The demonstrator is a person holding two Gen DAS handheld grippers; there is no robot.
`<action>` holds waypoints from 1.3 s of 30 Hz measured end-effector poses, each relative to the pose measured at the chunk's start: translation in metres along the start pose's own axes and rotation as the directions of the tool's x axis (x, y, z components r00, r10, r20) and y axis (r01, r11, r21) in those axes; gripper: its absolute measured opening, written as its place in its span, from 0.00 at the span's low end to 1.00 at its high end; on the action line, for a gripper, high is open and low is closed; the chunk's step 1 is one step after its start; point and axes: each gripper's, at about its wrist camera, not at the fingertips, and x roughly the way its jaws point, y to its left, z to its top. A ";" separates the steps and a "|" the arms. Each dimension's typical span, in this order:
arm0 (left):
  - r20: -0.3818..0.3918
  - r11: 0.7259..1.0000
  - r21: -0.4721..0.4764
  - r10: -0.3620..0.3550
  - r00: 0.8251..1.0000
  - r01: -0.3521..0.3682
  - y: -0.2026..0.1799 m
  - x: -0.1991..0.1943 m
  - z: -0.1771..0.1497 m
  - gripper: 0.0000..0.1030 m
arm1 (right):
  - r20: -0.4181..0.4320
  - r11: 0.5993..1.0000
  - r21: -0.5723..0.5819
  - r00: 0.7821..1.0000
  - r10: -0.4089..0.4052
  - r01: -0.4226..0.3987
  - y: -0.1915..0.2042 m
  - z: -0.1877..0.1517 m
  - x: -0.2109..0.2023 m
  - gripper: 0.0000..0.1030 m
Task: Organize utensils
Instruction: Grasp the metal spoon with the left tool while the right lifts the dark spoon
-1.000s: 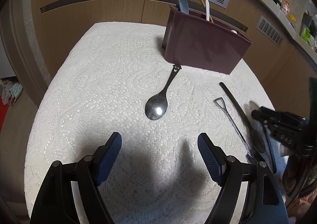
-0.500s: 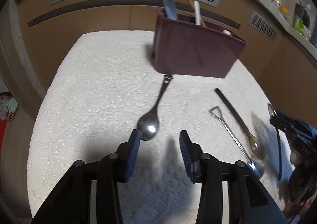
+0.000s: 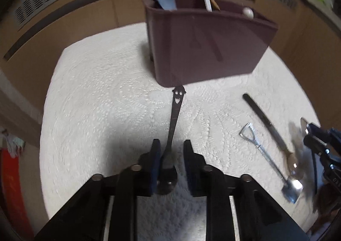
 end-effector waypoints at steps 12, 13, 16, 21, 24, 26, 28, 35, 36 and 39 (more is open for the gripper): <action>-0.037 0.998 -0.038 -0.050 0.998 0.049 -0.002 -0.002 0.013 0.06 | 0.016 1.000 0.009 0.999 0.029 -0.029 -0.001 0.009 -0.010 0.29; 0.029 0.995 -0.067 -0.073 0.997 0.075 -0.002 -0.015 0.001 0.06 | 0.029 1.000 0.007 0.999 0.031 -0.031 -0.001 0.011 -0.015 0.29; 0.170 0.981 -0.140 -0.111 0.979 0.136 -0.005 -0.047 -0.029 0.06 | 0.054 0.999 0.004 0.998 0.041 -0.041 0.000 0.017 -0.027 0.29; 0.359 0.961 -0.177 -0.136 0.923 0.211 -0.012 -0.098 -0.051 0.06 | 0.085 0.998 -0.001 0.995 0.055 -0.056 0.005 0.027 -0.043 0.29; 0.437 0.963 -0.135 -0.152 0.887 0.231 -0.015 -0.131 -0.026 0.06 | 0.140 0.996 -0.005 0.986 0.086 -0.087 0.008 0.044 -0.062 0.29; 0.501 0.967 -0.096 -0.159 0.851 0.237 -0.018 -0.158 -0.005 0.06 | 0.214 0.995 -0.028 0.972 0.097 -0.094 0.012 0.067 -0.082 0.29; 0.567 0.967 -0.057 -0.172 0.805 0.247 -0.020 -0.185 0.017 0.06 | 0.287 0.995 -0.067 0.953 0.096 -0.080 0.019 0.094 -0.102 0.29; 0.714 0.983 -0.006 -0.126 0.689 0.185 -0.019 -0.223 0.091 0.06 | 0.531 0.993 -0.119 0.846 0.059 0.006 0.036 0.198 -0.148 0.29; 0.716 0.983 -0.005 -0.124 0.687 0.183 -0.018 -0.219 0.099 0.06 | 0.549 0.994 -0.112 0.834 0.054 0.009 0.036 0.210 -0.146 0.29; 0.704 0.983 -0.016 -0.119 0.700 0.183 -0.012 -0.204 0.116 0.06 | 0.567 0.993 -0.114 0.822 0.053 0.014 0.040 0.230 -0.129 0.29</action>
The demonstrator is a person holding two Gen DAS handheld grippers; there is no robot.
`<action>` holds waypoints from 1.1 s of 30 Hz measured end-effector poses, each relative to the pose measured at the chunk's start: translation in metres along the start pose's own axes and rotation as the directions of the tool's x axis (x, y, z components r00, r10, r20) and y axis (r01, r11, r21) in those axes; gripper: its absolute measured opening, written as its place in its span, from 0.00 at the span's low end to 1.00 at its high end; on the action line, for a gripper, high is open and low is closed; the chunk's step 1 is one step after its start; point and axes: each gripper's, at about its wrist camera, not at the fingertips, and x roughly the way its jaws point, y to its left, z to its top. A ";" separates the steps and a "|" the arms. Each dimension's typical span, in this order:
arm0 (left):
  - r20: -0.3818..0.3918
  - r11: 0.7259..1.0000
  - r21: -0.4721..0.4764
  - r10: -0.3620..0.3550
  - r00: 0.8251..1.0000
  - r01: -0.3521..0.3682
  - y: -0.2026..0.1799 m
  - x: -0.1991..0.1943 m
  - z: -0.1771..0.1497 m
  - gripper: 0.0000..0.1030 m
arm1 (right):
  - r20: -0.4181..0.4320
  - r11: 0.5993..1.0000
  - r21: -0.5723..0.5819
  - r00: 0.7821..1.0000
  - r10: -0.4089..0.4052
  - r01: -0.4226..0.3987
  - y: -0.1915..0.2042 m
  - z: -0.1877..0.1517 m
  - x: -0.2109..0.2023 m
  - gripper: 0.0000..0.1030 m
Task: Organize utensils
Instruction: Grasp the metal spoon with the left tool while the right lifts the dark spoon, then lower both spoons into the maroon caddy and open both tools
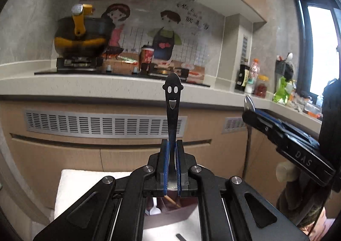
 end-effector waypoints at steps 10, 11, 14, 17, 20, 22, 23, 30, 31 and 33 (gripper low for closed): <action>-0.117 0.995 -0.087 0.031 0.993 -0.041 0.042 0.076 -0.051 0.06 | -0.039 0.999 -0.025 0.998 -0.041 0.040 0.008 -0.045 0.086 0.29; -0.130 0.995 -0.089 0.027 0.991 -0.039 0.043 0.081 -0.056 0.06 | -0.050 0.999 -0.022 0.998 -0.044 0.043 0.007 -0.051 0.093 0.29; -0.164 0.994 -0.097 0.029 0.986 -0.045 0.047 0.093 -0.071 0.06 | -0.076 0.997 -0.027 0.995 -0.071 0.069 0.004 -0.067 0.110 0.29; -0.211 0.993 -0.111 0.021 0.977 -0.045 0.050 0.105 -0.085 0.07 | -0.116 0.997 -0.023 0.991 -0.072 0.070 0.000 -0.082 0.122 0.29; -0.261 0.991 -0.130 0.005 0.965 -0.041 0.052 0.109 -0.099 0.12 | -0.193 0.999 -0.017 0.980 -0.043 0.041 -0.004 -0.095 0.131 0.44; -0.273 0.990 -0.136 0.003 0.962 -0.042 0.052 0.105 -0.103 0.21 | -0.228 0.999 -0.007 0.973 -0.044 0.044 -0.007 -0.102 0.131 0.61; -0.270 0.989 -0.139 0.009 0.963 -0.048 0.052 0.100 -0.104 0.28 | -0.227 0.998 -0.006 0.972 -0.058 0.058 -0.009 -0.105 0.127 0.62; -0.280 0.987 -0.131 0.057 0.958 -0.097 0.045 0.056 -0.119 0.53 | -0.277 0.994 -0.047 0.954 -0.112 0.103 -0.016 -0.122 0.078 0.82; -0.292 0.987 -0.129 0.059 0.955 -0.100 0.043 0.049 -0.125 0.54 | -0.295 0.993 -0.053 0.949 -0.113 0.102 -0.015 -0.127 0.070 0.83; -0.335 0.985 -0.126 0.066 0.940 -0.114 0.039 0.038 -0.140 0.60 | -0.344 0.993 -0.068 0.932 -0.113 0.095 -0.013 -0.139 0.054 0.85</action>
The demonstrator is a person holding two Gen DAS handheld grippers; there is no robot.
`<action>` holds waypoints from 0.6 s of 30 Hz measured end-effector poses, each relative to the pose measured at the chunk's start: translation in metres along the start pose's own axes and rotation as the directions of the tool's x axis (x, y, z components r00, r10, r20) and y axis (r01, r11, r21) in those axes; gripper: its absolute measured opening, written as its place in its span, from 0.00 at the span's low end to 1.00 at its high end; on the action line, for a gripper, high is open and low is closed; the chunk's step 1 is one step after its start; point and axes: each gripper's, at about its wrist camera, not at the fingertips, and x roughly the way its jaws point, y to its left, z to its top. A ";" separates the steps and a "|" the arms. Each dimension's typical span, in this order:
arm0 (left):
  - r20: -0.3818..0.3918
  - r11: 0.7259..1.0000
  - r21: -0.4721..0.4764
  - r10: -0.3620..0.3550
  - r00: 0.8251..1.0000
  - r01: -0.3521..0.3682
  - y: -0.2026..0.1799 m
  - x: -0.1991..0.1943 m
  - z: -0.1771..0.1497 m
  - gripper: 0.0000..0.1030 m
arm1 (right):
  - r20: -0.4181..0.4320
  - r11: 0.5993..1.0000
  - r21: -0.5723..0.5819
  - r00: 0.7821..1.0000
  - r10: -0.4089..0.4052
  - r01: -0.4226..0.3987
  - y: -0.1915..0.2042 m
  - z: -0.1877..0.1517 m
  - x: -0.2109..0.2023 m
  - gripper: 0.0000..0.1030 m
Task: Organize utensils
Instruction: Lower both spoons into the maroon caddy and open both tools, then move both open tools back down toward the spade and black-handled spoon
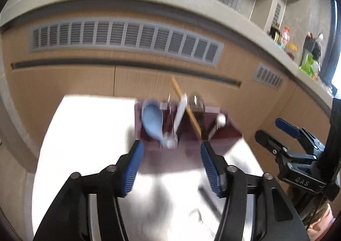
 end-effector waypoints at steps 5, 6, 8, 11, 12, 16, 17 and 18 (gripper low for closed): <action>-0.113 0.999 0.030 0.040 0.993 -0.037 -0.007 -0.009 -0.054 0.69 | -0.124 1.000 -0.028 0.992 -0.003 0.000 0.007 -0.052 -0.025 0.90; -0.140 0.998 0.039 0.044 0.989 -0.039 -0.009 -0.010 -0.067 0.69 | -0.148 1.000 -0.025 0.989 -0.001 -0.003 0.007 -0.062 -0.029 0.90; -0.191 0.998 0.050 0.050 0.980 -0.041 -0.014 -0.012 -0.089 0.72 | -0.207 0.999 -0.034 0.978 0.005 -0.013 0.011 -0.086 -0.036 0.91; -0.250 0.997 0.072 0.054 0.967 -0.037 -0.021 -0.014 -0.117 0.74 | -0.276 0.997 -0.083 0.961 -0.018 -0.005 0.021 -0.115 -0.040 0.92; -0.262 0.995 0.086 0.063 0.963 -0.042 -0.024 -0.015 -0.125 0.75 | -0.287 0.995 -0.099 0.958 -0.028 -0.001 0.024 -0.123 -0.041 0.92; -0.297 0.986 0.151 0.110 0.949 -0.067 -0.032 -0.018 -0.148 0.77 | -0.330 0.992 -0.127 0.942 -0.058 0.017 0.028 -0.143 -0.042 0.92; -0.302 0.986 0.154 0.109 0.947 -0.065 -0.032 -0.019 -0.151 0.77 | -0.346 0.991 -0.132 0.936 -0.065 0.020 0.029 -0.147 -0.042 0.92; -0.309 0.987 0.150 0.104 0.945 -0.059 -0.032 -0.020 -0.154 0.77 | -0.360 0.990 -0.142 0.930 -0.074 0.024 0.030 -0.149 -0.042 0.92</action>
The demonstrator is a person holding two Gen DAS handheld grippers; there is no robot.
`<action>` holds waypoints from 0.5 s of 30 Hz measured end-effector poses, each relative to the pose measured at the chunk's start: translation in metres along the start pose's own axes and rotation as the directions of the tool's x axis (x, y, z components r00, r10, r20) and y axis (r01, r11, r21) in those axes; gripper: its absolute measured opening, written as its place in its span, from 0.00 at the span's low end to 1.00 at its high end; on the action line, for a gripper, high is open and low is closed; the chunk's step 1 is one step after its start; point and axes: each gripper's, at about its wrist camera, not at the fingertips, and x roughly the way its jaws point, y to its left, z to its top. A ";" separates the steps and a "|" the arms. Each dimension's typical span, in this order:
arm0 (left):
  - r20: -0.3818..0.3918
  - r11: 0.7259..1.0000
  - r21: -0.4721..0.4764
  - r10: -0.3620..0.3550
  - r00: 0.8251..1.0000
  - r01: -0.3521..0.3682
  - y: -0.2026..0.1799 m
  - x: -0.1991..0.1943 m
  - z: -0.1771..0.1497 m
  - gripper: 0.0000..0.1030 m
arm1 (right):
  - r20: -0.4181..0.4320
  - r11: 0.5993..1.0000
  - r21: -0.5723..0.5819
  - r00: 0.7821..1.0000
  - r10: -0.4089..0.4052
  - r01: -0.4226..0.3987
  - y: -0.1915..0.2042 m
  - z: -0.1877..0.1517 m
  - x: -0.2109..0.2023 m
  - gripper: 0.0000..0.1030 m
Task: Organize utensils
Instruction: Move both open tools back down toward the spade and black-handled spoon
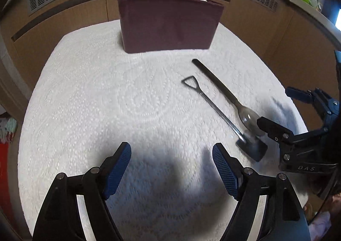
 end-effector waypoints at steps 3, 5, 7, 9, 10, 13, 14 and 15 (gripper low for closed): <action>-0.013 1.000 -0.021 -0.014 1.000 0.014 0.001 0.001 -0.003 0.79 | -0.024 1.000 -0.014 1.000 0.014 -0.015 0.002 -0.008 -0.001 0.92; -0.018 0.999 -0.031 -0.031 0.999 0.031 -0.002 0.000 -0.002 0.79 | -0.017 0.999 -0.013 0.998 0.053 -0.053 0.000 -0.014 -0.005 0.92; -0.028 0.998 -0.024 -0.059 0.998 0.058 -0.012 -0.001 -0.001 0.79 | -0.004 0.999 0.004 0.999 0.043 -0.043 -0.006 -0.017 -0.009 0.92; -0.036 0.997 0.007 -0.073 0.997 0.073 -0.029 0.002 0.008 0.79 | 0.015 1.000 0.026 1.000 0.007 -0.007 -0.016 -0.018 -0.016 0.91; -0.038 0.996 0.033 -0.076 0.996 0.077 -0.038 0.001 0.010 0.79 | 0.036 0.999 0.050 0.999 -0.021 0.019 -0.025 -0.020 -0.022 0.91; -0.041 0.989 0.126 -0.077 0.996 0.082 -0.070 -0.002 0.014 0.79 | 0.099 0.991 0.120 0.992 -0.079 0.067 -0.051 -0.025 -0.037 0.91; -0.041 0.984 0.158 -0.072 0.997 0.078 -0.079 -0.002 0.015 0.79 | 0.115 0.986 0.144 0.989 -0.098 0.081 -0.059 -0.026 -0.040 0.91; -0.040 0.978 0.200 -0.057 0.998 0.064 -0.090 -0.002 0.015 0.79 | 0.128 0.982 0.168 0.985 -0.113 0.090 -0.066 -0.028 -0.043 0.91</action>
